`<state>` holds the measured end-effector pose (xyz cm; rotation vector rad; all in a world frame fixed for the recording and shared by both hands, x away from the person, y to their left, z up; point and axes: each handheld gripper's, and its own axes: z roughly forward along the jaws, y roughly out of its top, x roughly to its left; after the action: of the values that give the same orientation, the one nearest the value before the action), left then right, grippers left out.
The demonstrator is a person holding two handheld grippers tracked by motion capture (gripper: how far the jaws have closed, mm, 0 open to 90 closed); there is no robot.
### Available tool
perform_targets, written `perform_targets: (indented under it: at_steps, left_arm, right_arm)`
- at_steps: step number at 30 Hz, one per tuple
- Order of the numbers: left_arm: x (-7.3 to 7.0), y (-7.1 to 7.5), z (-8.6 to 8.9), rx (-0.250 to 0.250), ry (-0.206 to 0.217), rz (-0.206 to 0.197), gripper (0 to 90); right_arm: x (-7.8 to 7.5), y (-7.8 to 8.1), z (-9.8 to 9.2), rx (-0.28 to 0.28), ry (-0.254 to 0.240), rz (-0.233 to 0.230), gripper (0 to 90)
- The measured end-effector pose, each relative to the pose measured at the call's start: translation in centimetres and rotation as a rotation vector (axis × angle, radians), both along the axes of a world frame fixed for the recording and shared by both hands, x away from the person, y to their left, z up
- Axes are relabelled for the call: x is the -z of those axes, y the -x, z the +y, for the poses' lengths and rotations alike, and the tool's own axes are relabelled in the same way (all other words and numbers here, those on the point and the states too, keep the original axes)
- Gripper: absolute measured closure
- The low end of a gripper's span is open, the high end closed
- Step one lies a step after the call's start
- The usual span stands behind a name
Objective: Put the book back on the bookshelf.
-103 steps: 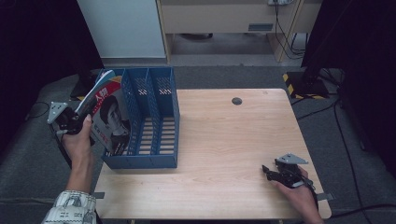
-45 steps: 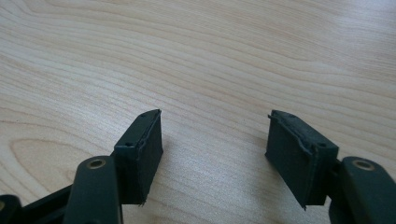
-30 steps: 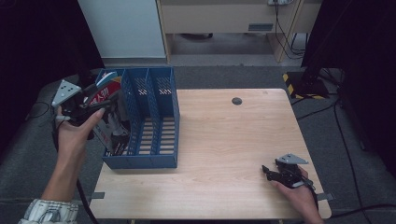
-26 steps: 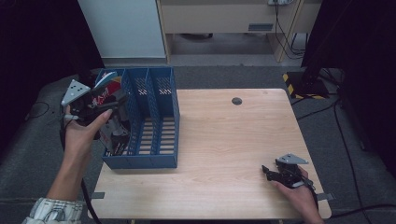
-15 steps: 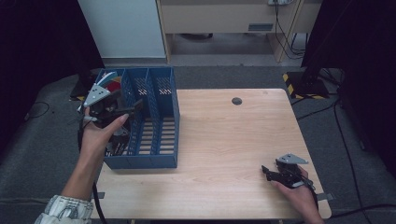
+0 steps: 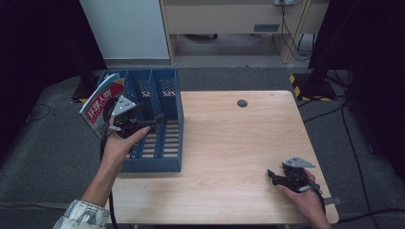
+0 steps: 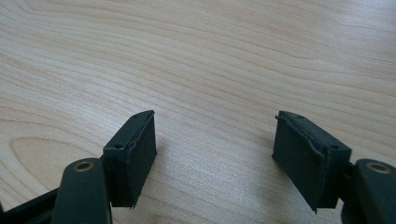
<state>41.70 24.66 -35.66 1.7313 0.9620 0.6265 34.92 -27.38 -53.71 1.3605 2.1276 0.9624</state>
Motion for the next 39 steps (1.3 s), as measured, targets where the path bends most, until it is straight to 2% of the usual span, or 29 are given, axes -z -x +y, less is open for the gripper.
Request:
perform_targets:
  at_steps: [24, 39]
  left_arm:
    - [3.5, 0.1, -4.8, 0.092, -0.059, 0.059, 6.3]
    - [4.5, 0.5, -7.6, 0.148, -0.067, 0.081, 3.7]
  right_arm:
    - [0.0, 0.0, 0.0, -0.002, 0.001, 0.000, 29.2]
    - [0.0, 0.0, 0.0, -0.006, 0.002, 0.001, 28.4]
